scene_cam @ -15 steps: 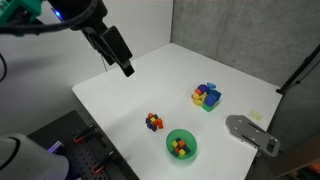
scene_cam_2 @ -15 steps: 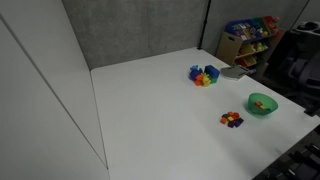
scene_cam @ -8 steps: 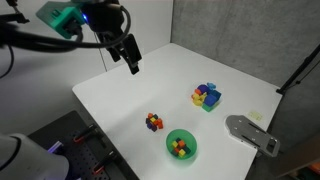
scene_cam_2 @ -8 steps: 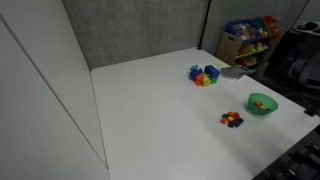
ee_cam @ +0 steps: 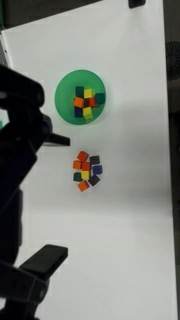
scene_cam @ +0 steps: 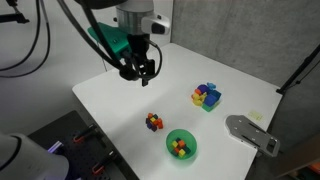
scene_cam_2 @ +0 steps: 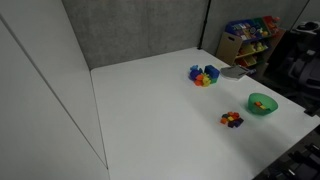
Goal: Put the small blue toy block in the bowl
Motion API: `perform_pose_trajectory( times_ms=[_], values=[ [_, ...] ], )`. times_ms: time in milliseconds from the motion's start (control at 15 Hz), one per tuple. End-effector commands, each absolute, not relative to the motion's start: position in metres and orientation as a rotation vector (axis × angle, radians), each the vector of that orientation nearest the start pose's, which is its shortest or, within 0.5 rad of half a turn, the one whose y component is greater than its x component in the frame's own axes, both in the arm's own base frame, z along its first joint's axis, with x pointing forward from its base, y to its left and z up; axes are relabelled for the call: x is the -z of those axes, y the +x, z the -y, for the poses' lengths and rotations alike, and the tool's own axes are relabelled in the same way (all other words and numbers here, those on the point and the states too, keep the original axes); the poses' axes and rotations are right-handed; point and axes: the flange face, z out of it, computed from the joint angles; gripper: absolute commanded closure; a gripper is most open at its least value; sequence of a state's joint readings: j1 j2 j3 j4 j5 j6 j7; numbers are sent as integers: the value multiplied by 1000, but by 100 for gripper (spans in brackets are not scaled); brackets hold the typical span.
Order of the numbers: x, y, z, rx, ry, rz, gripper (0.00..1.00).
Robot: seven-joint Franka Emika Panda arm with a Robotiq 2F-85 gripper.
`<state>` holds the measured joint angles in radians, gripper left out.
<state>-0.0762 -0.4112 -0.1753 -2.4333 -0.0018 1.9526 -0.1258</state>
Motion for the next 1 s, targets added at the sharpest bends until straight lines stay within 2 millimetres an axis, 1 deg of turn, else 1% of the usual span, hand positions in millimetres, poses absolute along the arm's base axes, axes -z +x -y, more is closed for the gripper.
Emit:
perform_pose_trajectory(
  times_ms=[0,333,533,800,867,933],
  values=[
    [-422,426,103,-138,-3048,-167,0],
    [-373,448,93,-55,-3095,-202,0],
    [-347,463,92,-20,-3105,-245,0],
    [-317,479,96,-22,-3112,-296,0],
    [-312,481,97,-34,-3117,-312,0],
    [-313,478,97,-55,-3106,-301,0]
  ],
)
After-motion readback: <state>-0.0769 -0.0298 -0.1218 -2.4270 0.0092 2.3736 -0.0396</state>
